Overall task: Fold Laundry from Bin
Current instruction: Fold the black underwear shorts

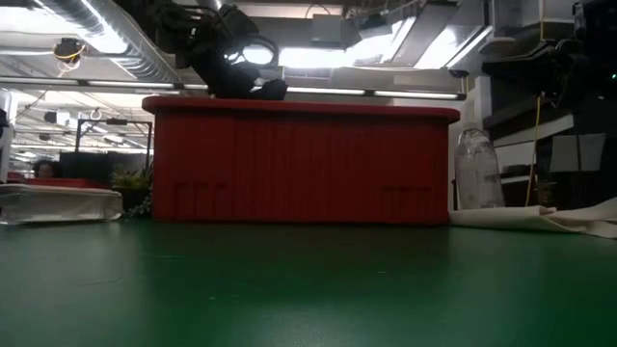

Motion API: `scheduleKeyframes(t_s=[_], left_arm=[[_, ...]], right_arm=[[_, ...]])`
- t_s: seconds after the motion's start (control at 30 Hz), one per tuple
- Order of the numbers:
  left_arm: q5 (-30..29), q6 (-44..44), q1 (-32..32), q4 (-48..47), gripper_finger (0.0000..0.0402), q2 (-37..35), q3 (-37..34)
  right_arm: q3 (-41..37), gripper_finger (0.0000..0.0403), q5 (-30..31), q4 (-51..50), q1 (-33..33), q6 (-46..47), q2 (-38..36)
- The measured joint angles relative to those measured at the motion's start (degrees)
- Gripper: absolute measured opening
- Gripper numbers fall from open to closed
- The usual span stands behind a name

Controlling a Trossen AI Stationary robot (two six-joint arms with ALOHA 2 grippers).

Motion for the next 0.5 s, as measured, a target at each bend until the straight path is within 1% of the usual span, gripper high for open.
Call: scheduleKeyframes(t_s=[0.1, 0.17, 0.4, 0.5], left_arm=[[0.03, -0.32, 1.05, 0.02, 0.0129, 0.02, 0.00], [0.08, -0.41, 1.44, 0.14, 0.0110, 0.02, 0.00], [0.55, 1.17, 1.58, 1.44, 0.0012, -0.29, -0.02], [1.05, 1.56, 1.56, 2.09, 0.0006, -1.28, 0.18]], right_arm=[[0.00, 0.0019, -0.02, 0.00, 0.00, 0.00, 0.00], [0.00, 0.0019, -0.02, 0.00, 0.00, 0.00, 0.00], [0.00, 0.0019, 0.00, 0.00, 0.00, 0.00, 0.00], [0.00, 0.0019, 0.00, 0.01, 0.00, 0.00, 0.00]])
